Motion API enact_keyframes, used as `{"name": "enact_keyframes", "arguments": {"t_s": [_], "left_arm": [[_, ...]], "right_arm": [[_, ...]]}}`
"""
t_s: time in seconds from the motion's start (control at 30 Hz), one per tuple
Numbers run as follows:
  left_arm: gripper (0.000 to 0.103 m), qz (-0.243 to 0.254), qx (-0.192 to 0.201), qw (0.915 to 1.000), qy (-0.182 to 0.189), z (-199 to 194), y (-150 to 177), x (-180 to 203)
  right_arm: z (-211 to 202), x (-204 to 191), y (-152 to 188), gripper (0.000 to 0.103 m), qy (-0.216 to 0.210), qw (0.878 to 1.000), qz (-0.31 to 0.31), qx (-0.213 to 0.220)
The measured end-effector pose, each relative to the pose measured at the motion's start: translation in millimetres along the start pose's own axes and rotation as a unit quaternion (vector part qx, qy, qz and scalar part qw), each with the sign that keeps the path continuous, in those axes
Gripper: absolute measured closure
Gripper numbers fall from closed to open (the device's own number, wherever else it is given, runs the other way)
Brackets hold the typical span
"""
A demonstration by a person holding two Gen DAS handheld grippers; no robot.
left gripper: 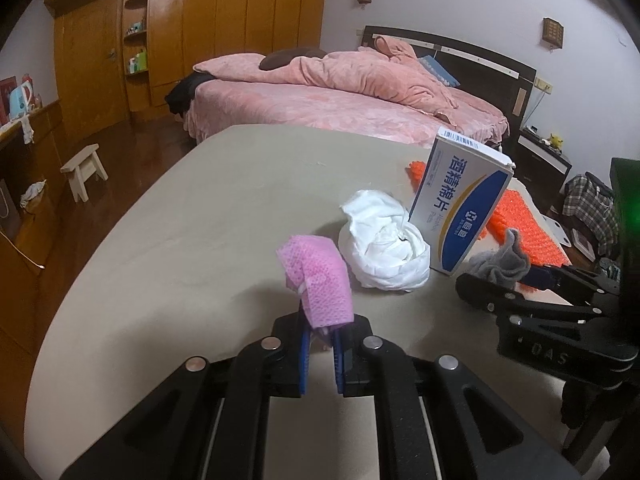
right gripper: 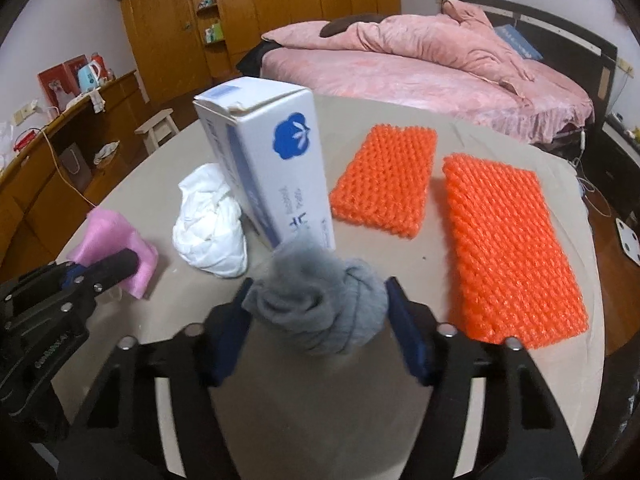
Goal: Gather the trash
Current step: 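Grasp the grey sock with the right tool while the left tool holds the pink mask, then carry the pink mask and grey sock over the black bin and open both tools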
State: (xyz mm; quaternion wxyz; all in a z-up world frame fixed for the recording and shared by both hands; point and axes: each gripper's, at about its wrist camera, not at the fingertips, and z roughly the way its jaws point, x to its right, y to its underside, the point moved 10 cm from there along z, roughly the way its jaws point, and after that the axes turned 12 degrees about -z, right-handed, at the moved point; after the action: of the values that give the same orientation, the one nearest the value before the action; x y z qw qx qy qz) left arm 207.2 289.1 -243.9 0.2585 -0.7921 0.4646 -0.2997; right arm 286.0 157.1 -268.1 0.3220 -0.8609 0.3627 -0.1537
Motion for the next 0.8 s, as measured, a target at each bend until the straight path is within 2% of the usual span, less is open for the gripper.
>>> {"name": "enact_keyframes", "arguments": {"t_s": [0.17, 0.37, 0.8], "left_arm": [[0.093, 0.000, 0.008, 1.0000, 0.000, -9, -2, 2], [0.093, 0.007, 0.020, 0.9998, 0.003, -24, -6, 18], [0.093, 0.043, 0.040, 0.9976, 0.037, -58, -9, 72]], "right_arm": [[-11, -1, 1, 0.058, -0.008, 1.000, 0.000, 0.003], [-38, 2, 2, 0.059, -0.012, 1.000, 0.004, 0.023], [-102, 38, 0, 0.058, 0.007, 0.997, 0.026, 0.067]]}}
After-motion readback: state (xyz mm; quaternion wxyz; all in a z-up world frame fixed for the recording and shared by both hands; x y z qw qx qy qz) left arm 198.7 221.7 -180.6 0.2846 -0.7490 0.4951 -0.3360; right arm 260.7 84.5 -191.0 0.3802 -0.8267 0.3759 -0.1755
